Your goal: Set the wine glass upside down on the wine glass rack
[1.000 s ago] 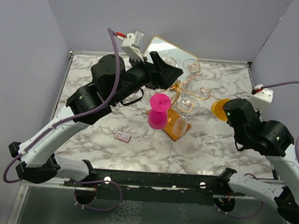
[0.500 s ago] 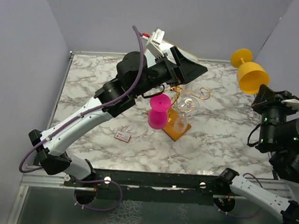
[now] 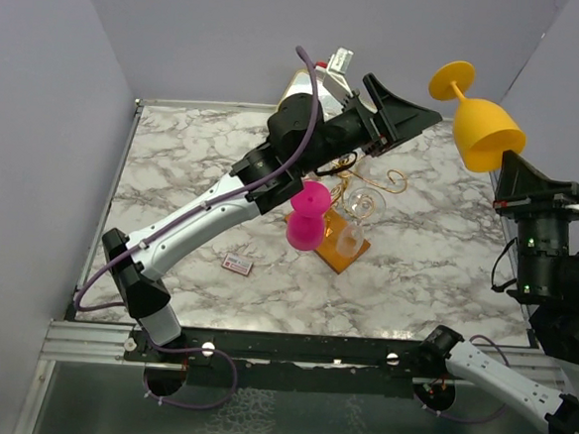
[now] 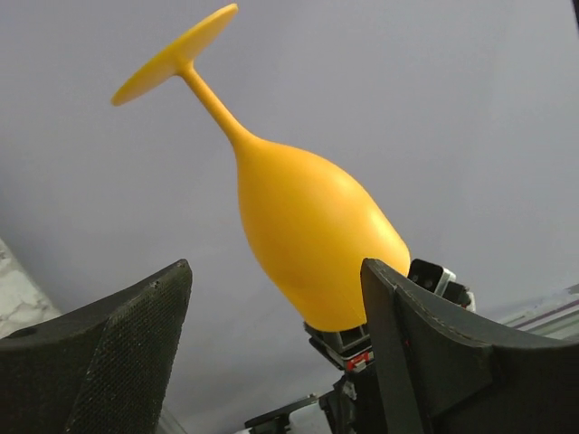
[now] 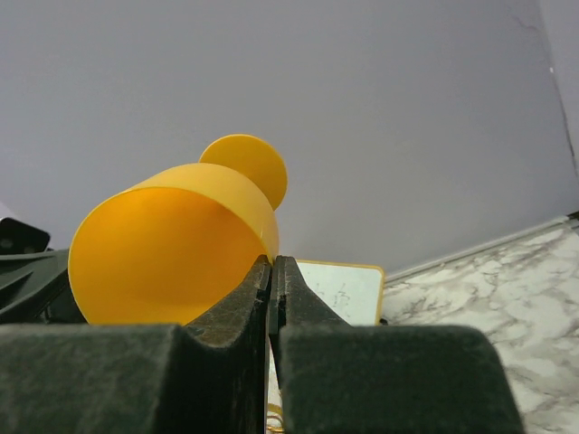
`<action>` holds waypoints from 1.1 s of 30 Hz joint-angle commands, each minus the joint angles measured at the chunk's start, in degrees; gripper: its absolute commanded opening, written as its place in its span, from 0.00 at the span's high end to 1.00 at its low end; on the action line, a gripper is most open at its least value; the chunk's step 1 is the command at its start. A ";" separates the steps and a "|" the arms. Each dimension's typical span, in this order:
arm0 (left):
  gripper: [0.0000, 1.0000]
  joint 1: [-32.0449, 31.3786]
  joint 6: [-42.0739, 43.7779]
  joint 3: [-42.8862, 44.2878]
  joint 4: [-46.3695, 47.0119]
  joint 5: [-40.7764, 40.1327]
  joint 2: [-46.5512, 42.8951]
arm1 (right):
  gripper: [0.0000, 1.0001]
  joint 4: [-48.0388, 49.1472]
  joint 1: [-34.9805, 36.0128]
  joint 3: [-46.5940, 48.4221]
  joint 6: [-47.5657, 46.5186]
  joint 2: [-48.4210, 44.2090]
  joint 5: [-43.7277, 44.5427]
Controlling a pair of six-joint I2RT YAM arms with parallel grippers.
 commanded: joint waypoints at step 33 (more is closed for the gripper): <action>0.49 -2.74 -2.64 15.41 -5.70 -11.31 6.75 | 0.99 5.81 0.34 -4.67 8.88 -2.46 -19.09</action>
